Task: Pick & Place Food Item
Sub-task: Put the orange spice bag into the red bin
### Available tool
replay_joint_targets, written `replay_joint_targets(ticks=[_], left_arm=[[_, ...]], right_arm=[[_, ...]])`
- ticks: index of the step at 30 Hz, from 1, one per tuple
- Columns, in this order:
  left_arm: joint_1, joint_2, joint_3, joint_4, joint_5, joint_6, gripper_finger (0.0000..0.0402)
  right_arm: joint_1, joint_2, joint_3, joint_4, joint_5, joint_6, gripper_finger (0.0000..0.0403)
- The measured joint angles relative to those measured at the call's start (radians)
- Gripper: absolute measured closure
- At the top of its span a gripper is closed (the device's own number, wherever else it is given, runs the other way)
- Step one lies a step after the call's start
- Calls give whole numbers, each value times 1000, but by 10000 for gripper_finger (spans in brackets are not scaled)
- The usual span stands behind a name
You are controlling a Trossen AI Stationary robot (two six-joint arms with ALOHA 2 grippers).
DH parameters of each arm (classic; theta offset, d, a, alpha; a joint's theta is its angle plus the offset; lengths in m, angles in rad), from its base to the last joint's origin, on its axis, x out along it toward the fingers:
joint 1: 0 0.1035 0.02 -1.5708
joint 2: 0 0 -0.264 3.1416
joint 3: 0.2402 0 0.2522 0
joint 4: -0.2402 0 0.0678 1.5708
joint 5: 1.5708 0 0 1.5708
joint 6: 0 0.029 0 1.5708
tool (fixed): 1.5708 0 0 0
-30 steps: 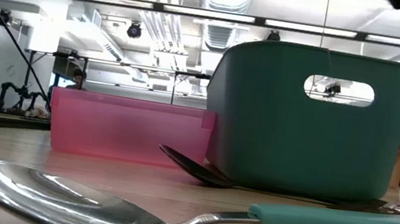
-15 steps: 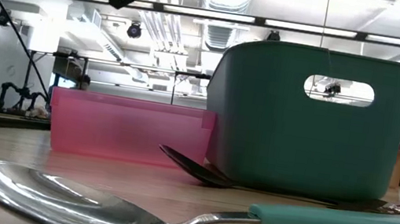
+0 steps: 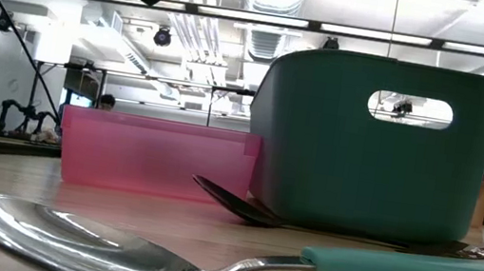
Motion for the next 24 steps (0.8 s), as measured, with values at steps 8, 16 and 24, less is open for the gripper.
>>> replay_joint_targets(ticks=[8,16,24], left_arm=[[0,0,0,0,43,-35,190],[0,0,0,0,68,-64,190],[0,0,0,-1,69,-68,190]], right_arm=[[0,51,-49,31,0,9,193],[-3,50,-183,303,25,-12,193],[-2,44,-258,436,54,0,224]])
